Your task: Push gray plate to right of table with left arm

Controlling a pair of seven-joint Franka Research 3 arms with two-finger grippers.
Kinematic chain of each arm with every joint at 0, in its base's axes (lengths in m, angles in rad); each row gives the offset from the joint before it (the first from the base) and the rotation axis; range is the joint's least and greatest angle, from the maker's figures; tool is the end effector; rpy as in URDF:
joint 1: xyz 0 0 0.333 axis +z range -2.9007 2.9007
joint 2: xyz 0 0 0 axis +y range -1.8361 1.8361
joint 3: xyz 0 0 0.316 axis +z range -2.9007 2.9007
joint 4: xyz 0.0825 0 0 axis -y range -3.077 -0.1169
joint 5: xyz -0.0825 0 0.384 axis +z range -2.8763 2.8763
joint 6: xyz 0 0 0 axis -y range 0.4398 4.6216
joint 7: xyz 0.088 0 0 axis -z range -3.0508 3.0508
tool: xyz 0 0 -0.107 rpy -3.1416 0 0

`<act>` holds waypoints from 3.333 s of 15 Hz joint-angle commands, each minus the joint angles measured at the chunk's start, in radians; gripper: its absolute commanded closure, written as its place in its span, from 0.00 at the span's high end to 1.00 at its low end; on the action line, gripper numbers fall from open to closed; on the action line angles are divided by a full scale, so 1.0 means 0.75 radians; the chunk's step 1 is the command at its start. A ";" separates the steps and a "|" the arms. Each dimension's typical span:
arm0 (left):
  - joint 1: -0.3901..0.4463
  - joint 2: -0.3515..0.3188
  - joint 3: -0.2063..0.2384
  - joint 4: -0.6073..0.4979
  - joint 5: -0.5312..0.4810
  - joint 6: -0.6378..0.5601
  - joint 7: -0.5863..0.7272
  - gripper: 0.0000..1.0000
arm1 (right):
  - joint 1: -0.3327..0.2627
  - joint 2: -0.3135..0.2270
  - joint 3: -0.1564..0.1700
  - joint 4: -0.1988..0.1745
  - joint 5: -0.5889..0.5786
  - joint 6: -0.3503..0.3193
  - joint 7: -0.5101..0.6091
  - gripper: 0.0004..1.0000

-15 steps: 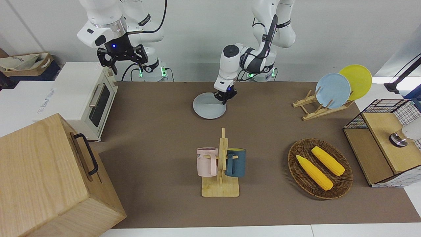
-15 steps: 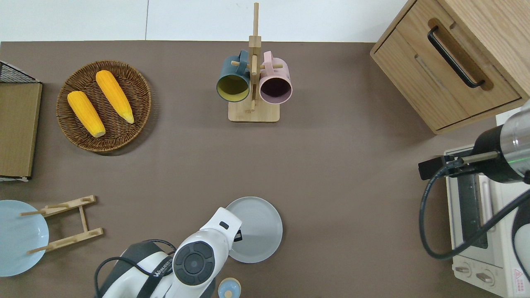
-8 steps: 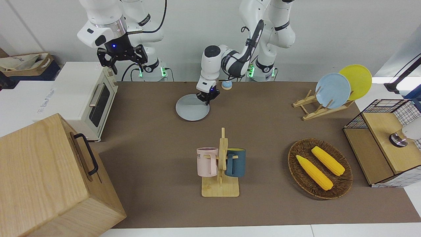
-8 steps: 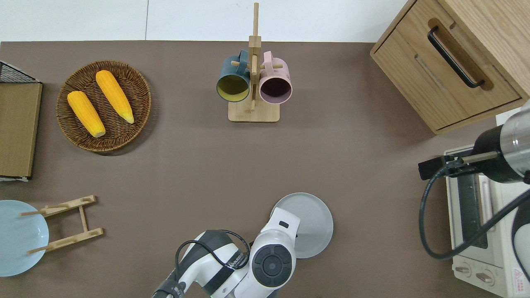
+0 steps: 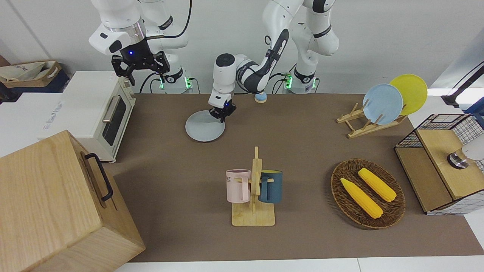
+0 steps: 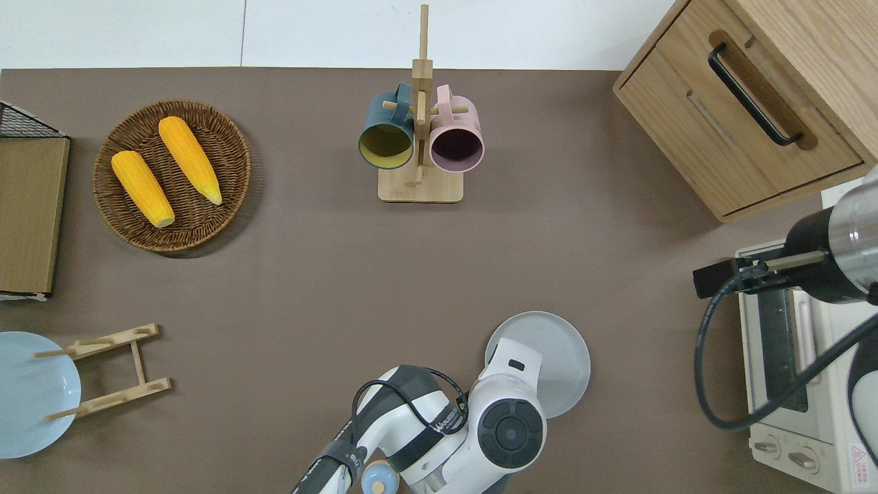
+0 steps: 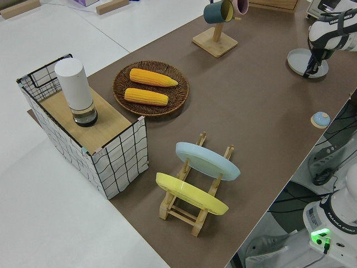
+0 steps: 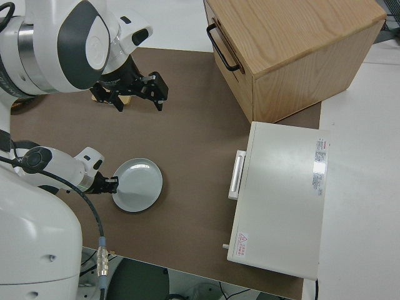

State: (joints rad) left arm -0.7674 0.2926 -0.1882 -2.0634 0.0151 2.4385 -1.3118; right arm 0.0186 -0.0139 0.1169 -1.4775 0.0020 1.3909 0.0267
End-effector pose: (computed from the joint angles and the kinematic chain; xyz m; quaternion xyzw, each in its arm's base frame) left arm 0.3469 -0.4856 0.3022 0.9831 0.1765 -0.0010 0.0489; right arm 0.5261 0.0725 0.6601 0.9979 0.0544 -0.0363 0.0028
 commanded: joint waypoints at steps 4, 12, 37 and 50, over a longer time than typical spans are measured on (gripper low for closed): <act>-0.083 0.232 0.006 0.197 0.027 0.001 -0.118 0.00 | -0.027 -0.004 0.020 0.011 0.014 -0.020 0.001 0.98; -0.083 0.232 0.010 0.213 0.027 0.001 -0.135 0.19 | -0.027 -0.004 0.020 0.011 0.014 -0.020 0.001 0.98; 0.258 0.062 0.028 0.699 0.015 -0.872 0.296 0.99 | -0.027 -0.004 0.020 0.011 0.014 -0.020 0.001 0.98; 0.663 -0.077 0.026 0.947 0.013 -1.347 0.842 0.99 | -0.027 -0.004 0.020 0.011 0.014 -0.020 0.001 0.98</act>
State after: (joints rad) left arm -0.3461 0.2299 -0.1598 -1.4307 0.0191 1.5040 -0.7898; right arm 0.0186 -0.0139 0.1169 -1.4775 0.0020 1.3908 0.0267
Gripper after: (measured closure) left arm 0.004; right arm 0.013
